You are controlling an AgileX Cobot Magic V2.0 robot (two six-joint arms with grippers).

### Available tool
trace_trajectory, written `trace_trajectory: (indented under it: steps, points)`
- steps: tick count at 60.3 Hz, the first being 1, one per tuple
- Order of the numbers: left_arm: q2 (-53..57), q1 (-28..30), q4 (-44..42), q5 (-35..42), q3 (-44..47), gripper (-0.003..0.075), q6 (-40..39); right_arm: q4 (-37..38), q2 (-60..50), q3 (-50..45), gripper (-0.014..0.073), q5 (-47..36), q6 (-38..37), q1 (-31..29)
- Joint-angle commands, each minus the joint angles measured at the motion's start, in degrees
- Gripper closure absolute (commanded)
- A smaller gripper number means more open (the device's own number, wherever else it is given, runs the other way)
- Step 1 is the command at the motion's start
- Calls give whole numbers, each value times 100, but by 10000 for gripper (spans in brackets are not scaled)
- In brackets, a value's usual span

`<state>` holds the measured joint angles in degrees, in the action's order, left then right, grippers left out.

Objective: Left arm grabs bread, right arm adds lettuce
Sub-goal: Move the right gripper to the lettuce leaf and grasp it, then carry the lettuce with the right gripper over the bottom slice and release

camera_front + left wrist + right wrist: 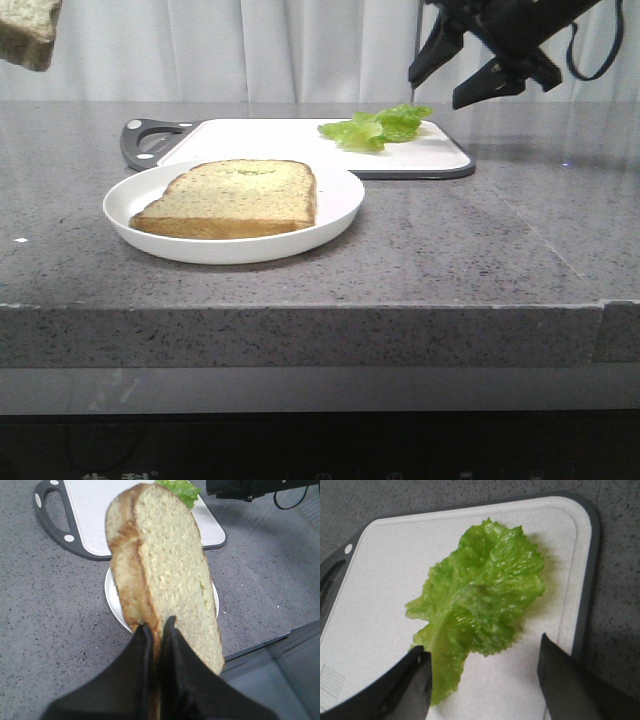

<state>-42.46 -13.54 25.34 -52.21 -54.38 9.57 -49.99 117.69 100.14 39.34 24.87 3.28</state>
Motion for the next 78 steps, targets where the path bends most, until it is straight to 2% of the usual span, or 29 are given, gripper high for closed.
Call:
trace_trajectory:
  steps: [1,22,26,32,35,37,42,48,53,68,78]
  points:
    - [21,7,158,363,-148,741,-15,-274,-96,420,115,-158,57,41]
    - [21,7,158,354,-148,741,-15,-310,394,697,116,-640,57,250]
    - [21,7,158,354,-148,741,-15,-342,420,697,140,-720,139,278]
    - [21,7,158,354,-148,741,-15,-385,441,697,246,-756,278,337]
    - [21,7,147,354,-148,741,-15,-393,441,697,330,-775,306,365]
    - [21,7,132,354,-148,741,-15,-424,441,697,417,-823,314,385]
    - [21,7,64,354,-148,741,-15,-510,435,697,536,-856,313,386]
    - [21,7,-25,354,-148,741,-15,-601,390,697,647,-860,351,381]
    - [21,7,-46,354,-148,741,-15,-608,296,697,704,-814,404,381]
    - [21,7,-115,354,-148,741,-15,-608,-475,543,710,-347,442,364]
    - [21,7,-151,364,-148,741,-15,-852,-1502,-506,710,-298,1018,484]
